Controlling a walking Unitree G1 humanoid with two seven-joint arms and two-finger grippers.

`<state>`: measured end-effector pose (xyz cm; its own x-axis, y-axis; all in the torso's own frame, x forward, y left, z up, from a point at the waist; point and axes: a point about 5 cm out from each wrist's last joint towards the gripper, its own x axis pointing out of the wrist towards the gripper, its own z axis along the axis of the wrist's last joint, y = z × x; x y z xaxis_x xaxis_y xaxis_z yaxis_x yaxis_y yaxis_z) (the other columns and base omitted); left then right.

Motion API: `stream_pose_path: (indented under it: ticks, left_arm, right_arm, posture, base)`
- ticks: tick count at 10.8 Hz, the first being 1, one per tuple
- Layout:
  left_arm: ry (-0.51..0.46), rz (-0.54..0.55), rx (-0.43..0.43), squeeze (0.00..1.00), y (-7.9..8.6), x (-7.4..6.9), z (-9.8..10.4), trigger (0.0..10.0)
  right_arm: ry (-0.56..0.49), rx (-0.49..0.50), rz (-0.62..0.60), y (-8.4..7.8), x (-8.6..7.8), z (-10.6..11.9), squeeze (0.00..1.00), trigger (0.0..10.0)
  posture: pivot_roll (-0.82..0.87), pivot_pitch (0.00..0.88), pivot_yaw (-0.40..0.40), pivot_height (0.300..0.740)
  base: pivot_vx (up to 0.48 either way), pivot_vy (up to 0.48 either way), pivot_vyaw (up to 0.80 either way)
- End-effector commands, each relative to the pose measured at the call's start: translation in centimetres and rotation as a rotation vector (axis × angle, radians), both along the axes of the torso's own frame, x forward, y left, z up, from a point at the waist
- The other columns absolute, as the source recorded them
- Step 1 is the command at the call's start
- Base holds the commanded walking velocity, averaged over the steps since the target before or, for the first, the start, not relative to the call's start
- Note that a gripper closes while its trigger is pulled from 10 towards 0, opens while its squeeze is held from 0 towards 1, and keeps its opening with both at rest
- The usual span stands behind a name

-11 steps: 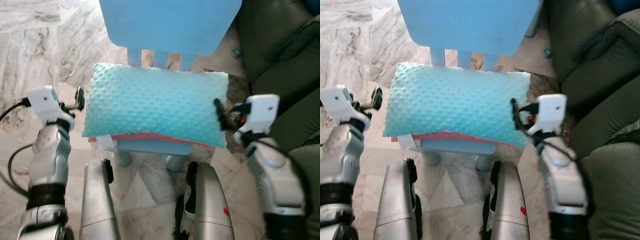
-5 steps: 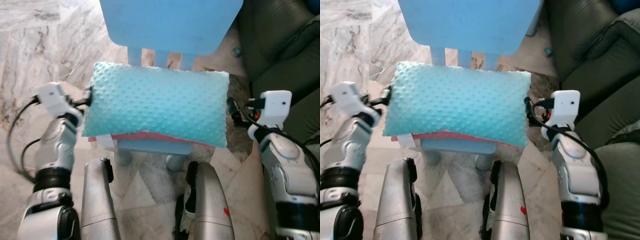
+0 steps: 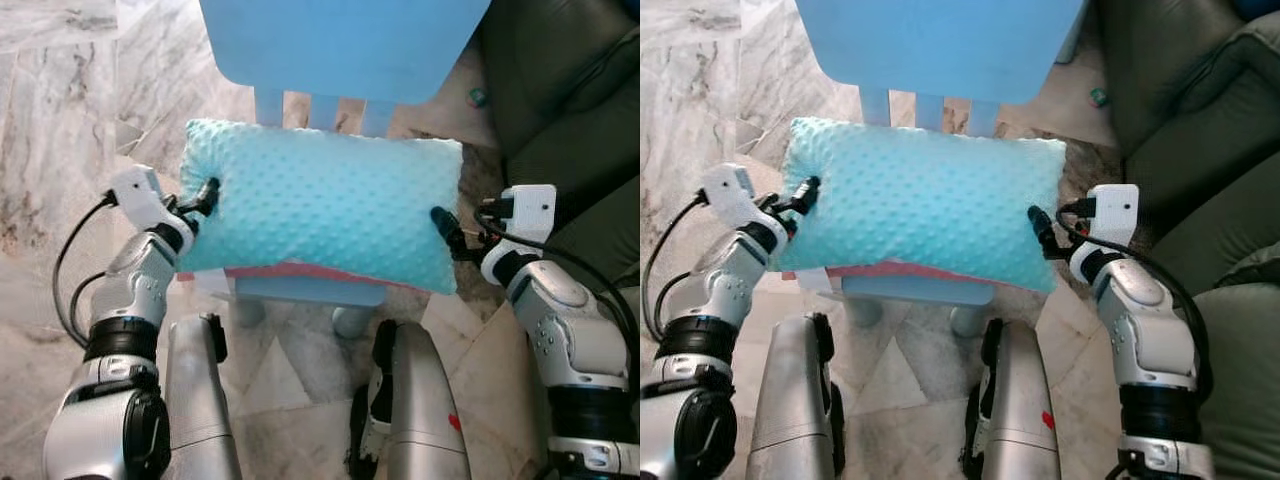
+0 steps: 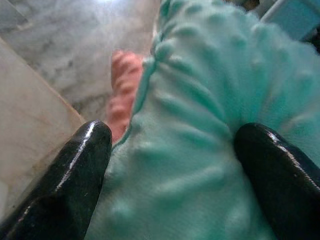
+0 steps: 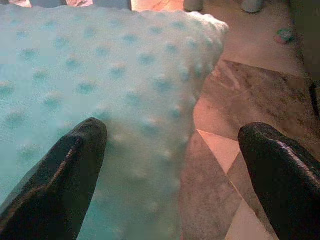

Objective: Move the pillow to the sofa

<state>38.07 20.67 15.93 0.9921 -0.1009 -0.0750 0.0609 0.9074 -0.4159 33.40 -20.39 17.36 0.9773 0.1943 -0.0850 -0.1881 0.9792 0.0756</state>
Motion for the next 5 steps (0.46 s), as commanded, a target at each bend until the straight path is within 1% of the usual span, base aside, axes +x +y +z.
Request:
stream_pose_path:
  ticks: [1, 2, 4, 5]
  left_arm:
    - [0.062, -0.042, 0.002, 0.00, -0.4, -0.1, -1.1, 10.0]
    - [0.085, -0.063, 0.017, 0.00, -0.7, -0.2, -1.6, 10.0]
    - [0.099, -0.078, 0.020, 0.00, -0.7, -0.2, -1.8, 10.0]
    - [0.100, -0.082, 0.023, 0.00, -0.7, -0.1, -1.8, 10.0]
  right_arm:
    - [0.031, -0.004, 0.003, -0.2, -0.2, -0.6, 0.00, 10.0]
    - [0.054, -0.039, 0.036, 0.4, -0.2, -1.4, 0.00, 10.0]
    - [0.076, -0.006, 0.081, 1.4, -0.2, -1.8, 0.00, 10.0]
    - [0.084, -0.006, 0.094, 1.6, -0.2, -1.9, 0.00, 10.0]
  posture:
    - [-0.05, 0.410, -0.086, 0.512]
    - [-0.05, 0.413, -0.083, 0.512]
    - [-0.04, 0.414, -0.080, 0.512]
    - [-0.04, 0.414, -0.080, 0.512]
  base:
    - [0.000, 0.000, 0.00]
    - [0.000, 0.000, 0.00]
    - [0.000, 0.000, 0.00]
    - [0.000, 0.000, 0.00]
